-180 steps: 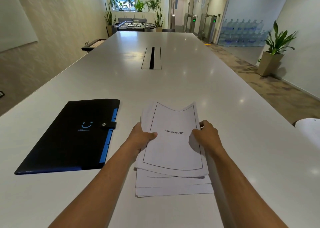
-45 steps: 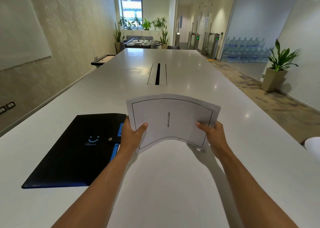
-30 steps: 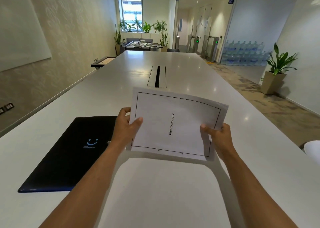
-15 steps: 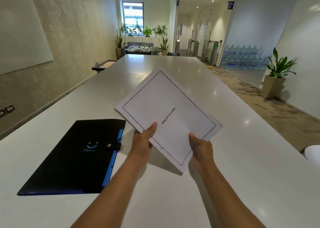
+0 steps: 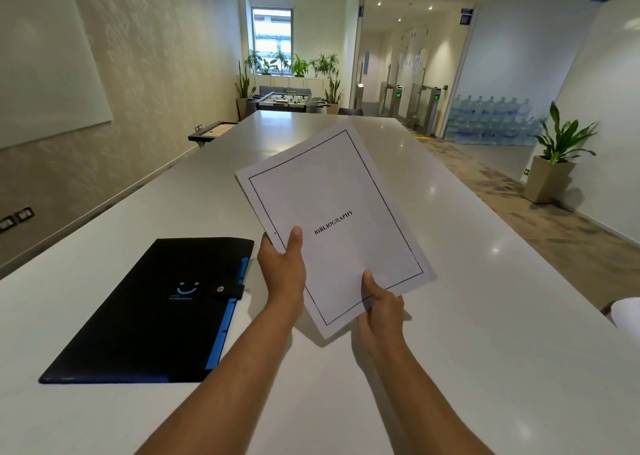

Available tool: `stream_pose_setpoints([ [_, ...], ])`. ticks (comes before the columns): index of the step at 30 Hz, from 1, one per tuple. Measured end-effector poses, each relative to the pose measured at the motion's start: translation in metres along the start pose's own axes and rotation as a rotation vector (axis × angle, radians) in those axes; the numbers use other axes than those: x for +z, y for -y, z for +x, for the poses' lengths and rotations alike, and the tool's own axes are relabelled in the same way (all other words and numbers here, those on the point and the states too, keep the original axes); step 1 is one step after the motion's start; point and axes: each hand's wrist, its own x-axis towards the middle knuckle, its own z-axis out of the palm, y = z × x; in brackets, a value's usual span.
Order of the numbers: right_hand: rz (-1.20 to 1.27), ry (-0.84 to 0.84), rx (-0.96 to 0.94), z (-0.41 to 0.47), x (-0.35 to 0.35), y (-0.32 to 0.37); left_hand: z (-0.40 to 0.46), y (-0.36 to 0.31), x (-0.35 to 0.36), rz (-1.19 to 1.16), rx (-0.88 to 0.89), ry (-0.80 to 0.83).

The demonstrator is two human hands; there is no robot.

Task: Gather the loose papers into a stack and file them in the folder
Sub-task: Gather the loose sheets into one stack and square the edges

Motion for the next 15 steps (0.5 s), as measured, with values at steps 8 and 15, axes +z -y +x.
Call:
stream_pose_setpoints([
  [8,-0.202,-0.07,-0.11,0.017,-0.011,0.026,0.016,-0.028,-0.02,0.162,0.252,0.088],
  [15,-0.591,0.338,-0.429,0.027,0.014,0.075,0.014,-0.041,-0.027,0.209,0.406,0.324],
])
